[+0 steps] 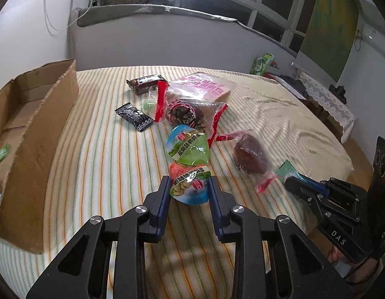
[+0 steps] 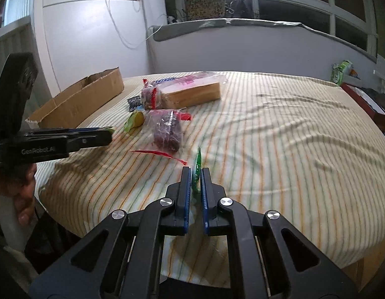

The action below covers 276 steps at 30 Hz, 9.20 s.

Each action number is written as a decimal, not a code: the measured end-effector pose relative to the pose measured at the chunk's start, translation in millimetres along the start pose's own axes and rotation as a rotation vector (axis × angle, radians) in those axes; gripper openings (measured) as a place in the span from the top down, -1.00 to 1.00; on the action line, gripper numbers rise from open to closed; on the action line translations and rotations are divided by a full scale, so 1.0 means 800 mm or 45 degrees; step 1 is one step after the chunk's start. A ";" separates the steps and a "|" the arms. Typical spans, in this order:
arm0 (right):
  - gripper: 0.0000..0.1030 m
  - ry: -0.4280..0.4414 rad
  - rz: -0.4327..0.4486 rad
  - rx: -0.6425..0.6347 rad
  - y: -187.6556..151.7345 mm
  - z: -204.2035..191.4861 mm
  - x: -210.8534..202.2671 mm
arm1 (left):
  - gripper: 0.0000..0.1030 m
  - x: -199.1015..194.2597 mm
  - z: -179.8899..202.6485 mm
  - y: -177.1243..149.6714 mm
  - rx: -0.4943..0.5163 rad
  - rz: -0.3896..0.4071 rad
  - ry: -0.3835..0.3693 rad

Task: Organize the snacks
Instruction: 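Grasp the green jelly cup with the left tool while the right tool grasps a green wrapper, then carry both items over the cardboard box and open both tools to release them, then move both tools back toward the snacks on the bed, then grasp the red-tied bag of dark treats with the right tool while the left grasps a green jelly cup, then carry the jelly cup and treat bag over the cardboard box with both tools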

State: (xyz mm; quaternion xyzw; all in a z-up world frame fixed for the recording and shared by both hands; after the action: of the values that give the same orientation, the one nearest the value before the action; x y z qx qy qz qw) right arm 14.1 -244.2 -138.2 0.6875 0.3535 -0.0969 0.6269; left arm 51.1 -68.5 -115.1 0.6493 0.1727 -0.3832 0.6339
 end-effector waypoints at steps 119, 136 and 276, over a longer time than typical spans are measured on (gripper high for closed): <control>-0.26 0.299 0.115 -0.383 0.145 -0.318 0.091 | -0.48 -0.220 -0.259 0.006 -0.406 0.498 0.491; -0.42 -0.021 0.246 -0.079 0.112 -0.122 -0.032 | -0.49 -0.165 -0.091 0.053 -0.097 0.462 0.271; 0.31 0.251 0.150 -0.489 0.171 -0.356 0.077 | 0.50 -0.235 -0.237 0.031 -0.330 0.606 0.421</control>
State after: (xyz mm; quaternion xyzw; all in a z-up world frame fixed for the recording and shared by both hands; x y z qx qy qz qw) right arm 53.5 48.3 -9.6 0.5811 0.3843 0.0767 0.7132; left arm -0.2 158.5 18.1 0.6386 0.1640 -0.0881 0.7466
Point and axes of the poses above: each gripper's, at about its wrist camera, not at the fingertips, and x roughly the way its jaws point, z to its right, y to its top, the point moved 3 cm from there along x, roughly the way its jaws point, and after that the axes turned 9 degrees about y, right-handed, at the moved point
